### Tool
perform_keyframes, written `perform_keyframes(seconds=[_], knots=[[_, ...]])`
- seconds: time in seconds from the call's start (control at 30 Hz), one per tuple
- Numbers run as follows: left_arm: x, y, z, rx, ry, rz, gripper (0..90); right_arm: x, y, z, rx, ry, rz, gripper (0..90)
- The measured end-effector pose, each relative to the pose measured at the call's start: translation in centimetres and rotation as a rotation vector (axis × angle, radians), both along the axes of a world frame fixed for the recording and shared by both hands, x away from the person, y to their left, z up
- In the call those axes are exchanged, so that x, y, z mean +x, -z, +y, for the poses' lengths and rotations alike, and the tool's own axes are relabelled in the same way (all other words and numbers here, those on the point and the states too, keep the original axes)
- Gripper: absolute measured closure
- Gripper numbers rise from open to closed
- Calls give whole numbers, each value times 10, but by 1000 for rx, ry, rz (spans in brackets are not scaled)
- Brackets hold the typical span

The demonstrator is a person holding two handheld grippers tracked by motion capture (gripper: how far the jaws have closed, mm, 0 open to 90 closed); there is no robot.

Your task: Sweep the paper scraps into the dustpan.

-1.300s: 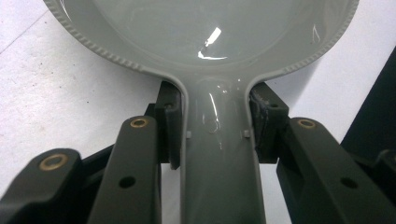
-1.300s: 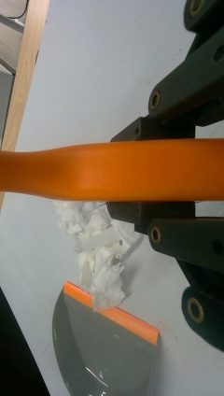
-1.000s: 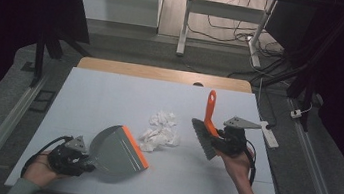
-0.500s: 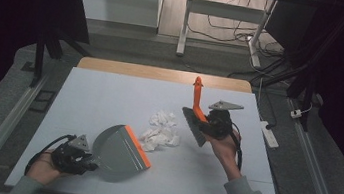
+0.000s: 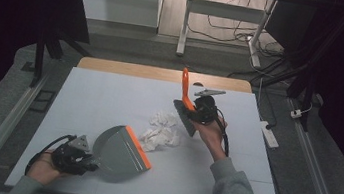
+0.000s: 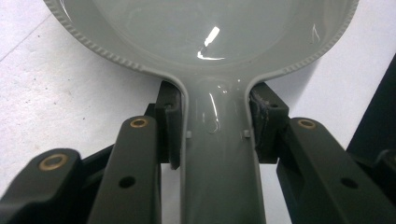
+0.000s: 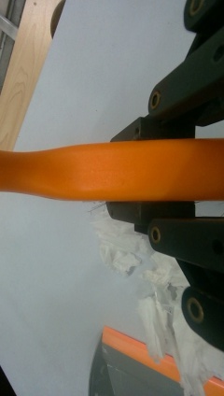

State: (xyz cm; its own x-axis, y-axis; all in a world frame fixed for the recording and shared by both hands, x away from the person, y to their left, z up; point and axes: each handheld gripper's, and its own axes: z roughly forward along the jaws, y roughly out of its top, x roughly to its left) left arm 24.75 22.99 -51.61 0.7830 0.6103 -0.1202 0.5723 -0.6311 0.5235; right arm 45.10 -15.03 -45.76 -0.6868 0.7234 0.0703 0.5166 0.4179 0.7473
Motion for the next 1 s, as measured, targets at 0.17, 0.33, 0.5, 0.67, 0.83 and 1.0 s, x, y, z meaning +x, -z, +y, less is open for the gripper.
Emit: perform_keyframes(seconds=[0.17, 0.33, 0.5, 0.67, 0.83, 1.0], knots=[[0, -1, -1, 2, -4, -4, 618, 6, 4, 6, -8, 3, 12, 704], [0, 0, -2, 0, -5, -2, 619, 13, 7, 12, -31, 5, 24, 704], [0, 1, -1, -1, -5, -2, 618, 23, 11, 16, -47, 37, 52, 704], [0, 0, -1, 1, -6, -4, 619, 33, 14, 22, -75, 44, 76, 704], [0, 0, -1, 0, -5, -5, 619, 38, 15, 30, -107, 46, 98, 705], [0, 0, -1, 2, -7, -9, 618, 40, 17, 39, -121, 34, 115, 705]])
